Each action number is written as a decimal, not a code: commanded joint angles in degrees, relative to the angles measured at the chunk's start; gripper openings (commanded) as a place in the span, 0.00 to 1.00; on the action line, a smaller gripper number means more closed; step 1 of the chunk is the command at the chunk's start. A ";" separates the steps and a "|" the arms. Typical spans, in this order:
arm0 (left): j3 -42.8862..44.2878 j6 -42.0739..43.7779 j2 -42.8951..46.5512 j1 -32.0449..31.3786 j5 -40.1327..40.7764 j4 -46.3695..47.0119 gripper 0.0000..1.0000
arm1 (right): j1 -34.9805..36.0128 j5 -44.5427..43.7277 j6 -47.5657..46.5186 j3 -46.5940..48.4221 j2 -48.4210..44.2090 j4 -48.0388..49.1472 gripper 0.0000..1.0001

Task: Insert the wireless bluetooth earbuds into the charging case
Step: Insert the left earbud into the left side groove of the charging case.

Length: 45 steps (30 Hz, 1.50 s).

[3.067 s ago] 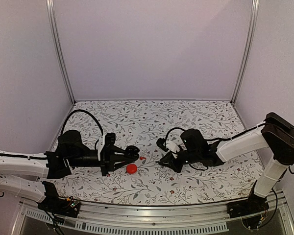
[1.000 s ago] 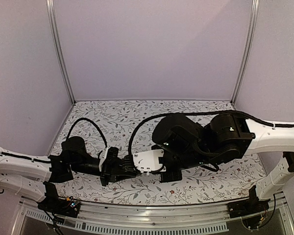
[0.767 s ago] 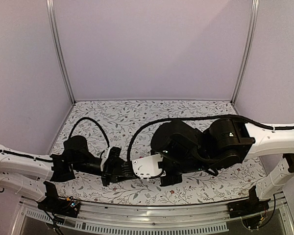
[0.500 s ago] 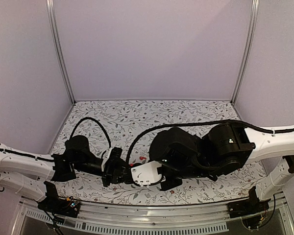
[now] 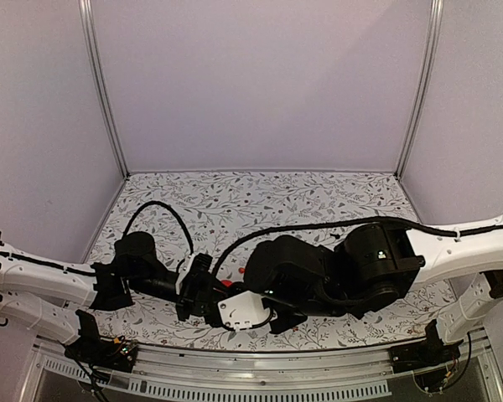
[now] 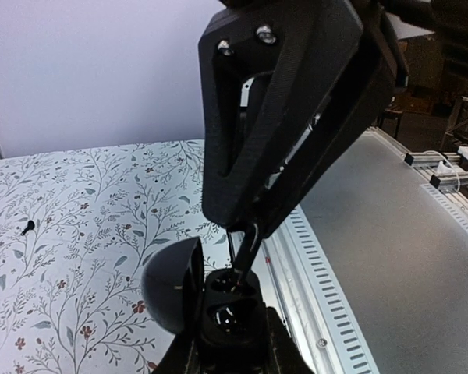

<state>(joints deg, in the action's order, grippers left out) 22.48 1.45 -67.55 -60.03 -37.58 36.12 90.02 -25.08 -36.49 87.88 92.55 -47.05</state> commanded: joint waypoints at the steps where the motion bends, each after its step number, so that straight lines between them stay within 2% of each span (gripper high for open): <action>1: 1.30 1.15 -0.39 -1.38 -0.73 1.33 0.00 | 0.81 -1.32 -0.76 -0.34 1.08 0.71 0.05; 18: 2.08 6.95 -0.26 -2.79 1.90 -2.78 0.00 | 2.62 -3.22 -2.34 -0.52 2.29 -0.29 0.04; 45: 5.08 12.83 -2.38 -5.31 5.74 -10.09 0.00 | 3.15 1.72 -3.80 -2.74 2.02 -1.64 0.02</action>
<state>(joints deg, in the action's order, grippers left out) 25.47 12.10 -69.28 -64.18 -33.52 27.59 92.60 -26.09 -39.66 85.95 94.15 -47.55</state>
